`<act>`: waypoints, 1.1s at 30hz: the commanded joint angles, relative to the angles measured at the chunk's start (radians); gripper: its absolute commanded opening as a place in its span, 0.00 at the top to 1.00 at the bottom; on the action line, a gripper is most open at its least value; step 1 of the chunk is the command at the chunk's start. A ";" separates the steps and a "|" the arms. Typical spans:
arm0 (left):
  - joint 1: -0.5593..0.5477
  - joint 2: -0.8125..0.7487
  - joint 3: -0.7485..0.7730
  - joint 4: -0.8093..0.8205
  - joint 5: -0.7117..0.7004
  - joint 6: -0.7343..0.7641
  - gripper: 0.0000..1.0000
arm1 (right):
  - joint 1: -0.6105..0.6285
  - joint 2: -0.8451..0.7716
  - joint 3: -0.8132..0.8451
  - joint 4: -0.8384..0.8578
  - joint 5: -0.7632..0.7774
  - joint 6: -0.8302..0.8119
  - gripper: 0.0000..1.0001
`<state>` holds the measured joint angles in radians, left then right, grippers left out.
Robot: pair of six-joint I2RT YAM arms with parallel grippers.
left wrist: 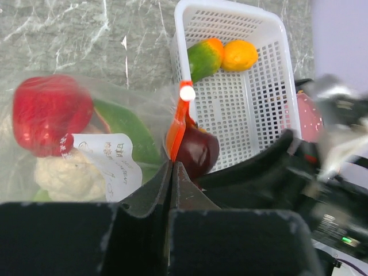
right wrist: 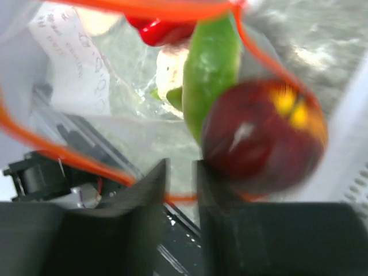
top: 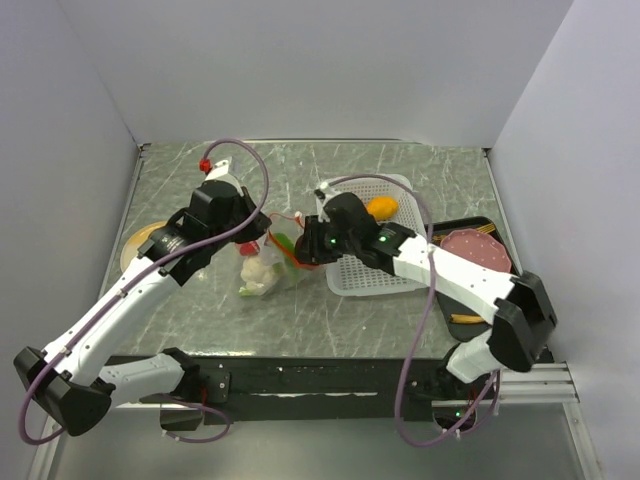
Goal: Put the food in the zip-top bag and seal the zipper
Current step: Adjust the fake vegetable in the zipper food storage bag.
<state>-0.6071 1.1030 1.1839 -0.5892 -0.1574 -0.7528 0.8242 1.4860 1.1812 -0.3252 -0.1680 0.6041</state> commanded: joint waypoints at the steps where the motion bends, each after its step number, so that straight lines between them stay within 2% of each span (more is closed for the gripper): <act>1: 0.004 0.011 0.026 0.037 0.010 0.006 0.96 | -0.016 -0.150 -0.031 0.043 0.116 -0.030 0.25; 2: 0.003 0.011 0.025 0.040 0.012 0.004 0.96 | -0.017 -0.158 -0.028 0.043 0.117 -0.035 0.16; 3: 0.003 0.012 0.023 0.040 0.016 0.003 0.97 | -0.019 -0.165 -0.020 0.026 0.123 -0.046 0.13; 7: 0.003 0.008 0.019 0.049 0.018 0.001 0.97 | -0.022 -0.144 0.015 -0.024 0.160 -0.058 0.12; 12: 0.003 0.004 0.025 0.043 0.018 0.004 0.97 | -0.028 -0.063 0.051 -0.070 0.114 -0.029 0.12; 20: 0.003 0.000 0.016 0.051 0.019 0.001 0.96 | -0.023 -0.043 0.043 -0.072 0.055 0.016 0.17; 23: 0.003 0.008 0.017 0.054 0.025 -0.002 0.97 | -0.022 -0.027 0.035 -0.087 0.039 0.019 0.24; 24: 0.003 0.012 0.019 0.055 0.027 -0.002 0.97 | -0.020 -0.020 0.032 -0.090 0.035 0.019 0.31; 26: 0.003 0.017 0.020 0.058 0.030 0.001 0.97 | -0.019 -0.016 0.021 -0.078 0.002 0.029 0.35; 29: 0.003 0.023 0.028 0.055 0.030 0.007 0.97 | -0.014 -0.010 0.011 -0.069 -0.015 0.025 0.35; 33: 0.003 0.024 0.034 0.051 0.025 0.009 0.98 | -0.017 -0.062 -0.011 -0.061 0.082 0.019 0.25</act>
<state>-0.6071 1.1294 1.1839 -0.5831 -0.1429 -0.7525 0.8043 1.4693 1.1812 -0.4061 -0.1505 0.6270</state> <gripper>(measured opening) 0.032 0.725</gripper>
